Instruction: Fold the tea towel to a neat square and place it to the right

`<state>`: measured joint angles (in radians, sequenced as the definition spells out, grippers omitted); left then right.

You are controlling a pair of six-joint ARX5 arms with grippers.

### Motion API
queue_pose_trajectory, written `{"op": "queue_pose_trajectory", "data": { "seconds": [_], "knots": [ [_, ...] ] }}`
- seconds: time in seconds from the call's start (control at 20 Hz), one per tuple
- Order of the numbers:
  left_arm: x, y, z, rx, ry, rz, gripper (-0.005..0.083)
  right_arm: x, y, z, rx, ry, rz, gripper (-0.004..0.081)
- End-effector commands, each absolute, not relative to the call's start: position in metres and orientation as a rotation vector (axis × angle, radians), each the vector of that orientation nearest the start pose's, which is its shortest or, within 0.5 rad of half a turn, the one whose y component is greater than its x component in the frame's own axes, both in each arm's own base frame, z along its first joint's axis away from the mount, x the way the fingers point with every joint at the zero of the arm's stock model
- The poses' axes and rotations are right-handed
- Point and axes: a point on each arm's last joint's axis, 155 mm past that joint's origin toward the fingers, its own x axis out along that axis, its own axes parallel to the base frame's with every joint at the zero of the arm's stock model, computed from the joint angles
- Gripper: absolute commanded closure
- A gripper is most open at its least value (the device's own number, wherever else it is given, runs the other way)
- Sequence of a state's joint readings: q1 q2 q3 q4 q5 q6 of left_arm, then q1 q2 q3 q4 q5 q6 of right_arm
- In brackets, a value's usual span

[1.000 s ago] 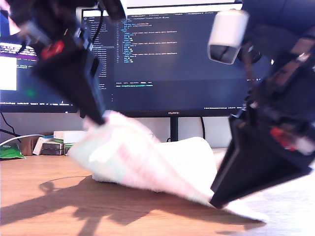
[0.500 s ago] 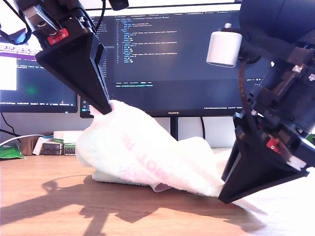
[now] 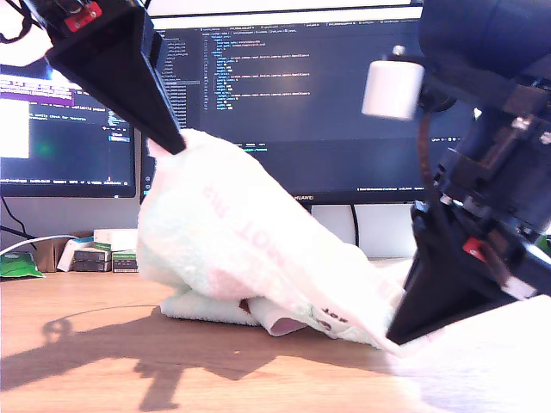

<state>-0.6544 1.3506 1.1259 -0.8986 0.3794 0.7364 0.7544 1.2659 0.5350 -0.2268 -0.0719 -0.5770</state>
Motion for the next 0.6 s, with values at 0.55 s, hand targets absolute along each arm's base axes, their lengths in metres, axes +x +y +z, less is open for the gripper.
{"op": "queue_pose_trajectory", "data": {
  "seconds": [0.55],
  "knots": [
    [0.269,-0.233,0.197,0.823,0.647,-1.027,0.0797,0.309,0.235,0.215,-0.934,0.421,0.722,0.0781]
  ]
}}
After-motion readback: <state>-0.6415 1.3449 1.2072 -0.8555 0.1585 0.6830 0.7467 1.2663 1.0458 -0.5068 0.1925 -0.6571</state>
